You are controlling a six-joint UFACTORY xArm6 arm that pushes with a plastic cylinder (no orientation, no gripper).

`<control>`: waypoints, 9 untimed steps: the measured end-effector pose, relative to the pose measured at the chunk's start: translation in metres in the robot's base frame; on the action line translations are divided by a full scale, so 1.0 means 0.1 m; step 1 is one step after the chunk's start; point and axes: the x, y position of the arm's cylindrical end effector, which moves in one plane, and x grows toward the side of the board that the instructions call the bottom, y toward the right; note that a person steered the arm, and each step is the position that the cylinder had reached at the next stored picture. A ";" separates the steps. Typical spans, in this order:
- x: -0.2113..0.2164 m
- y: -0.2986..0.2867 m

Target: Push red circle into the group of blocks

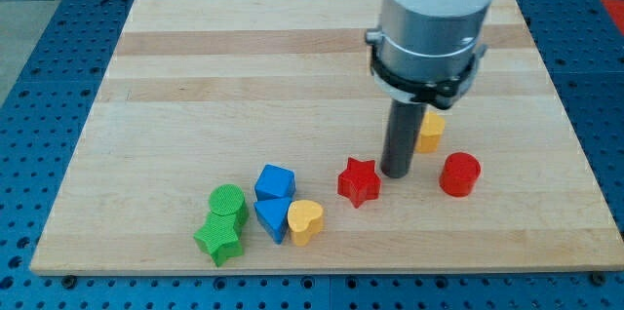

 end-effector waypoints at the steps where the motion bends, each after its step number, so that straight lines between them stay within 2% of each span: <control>1: 0.15 -0.37; 2: 0.17 -0.50; 3: 0.16 -0.36; 7: 0.48 0.62; 8: 0.45 1.08; 9: 0.34 1.23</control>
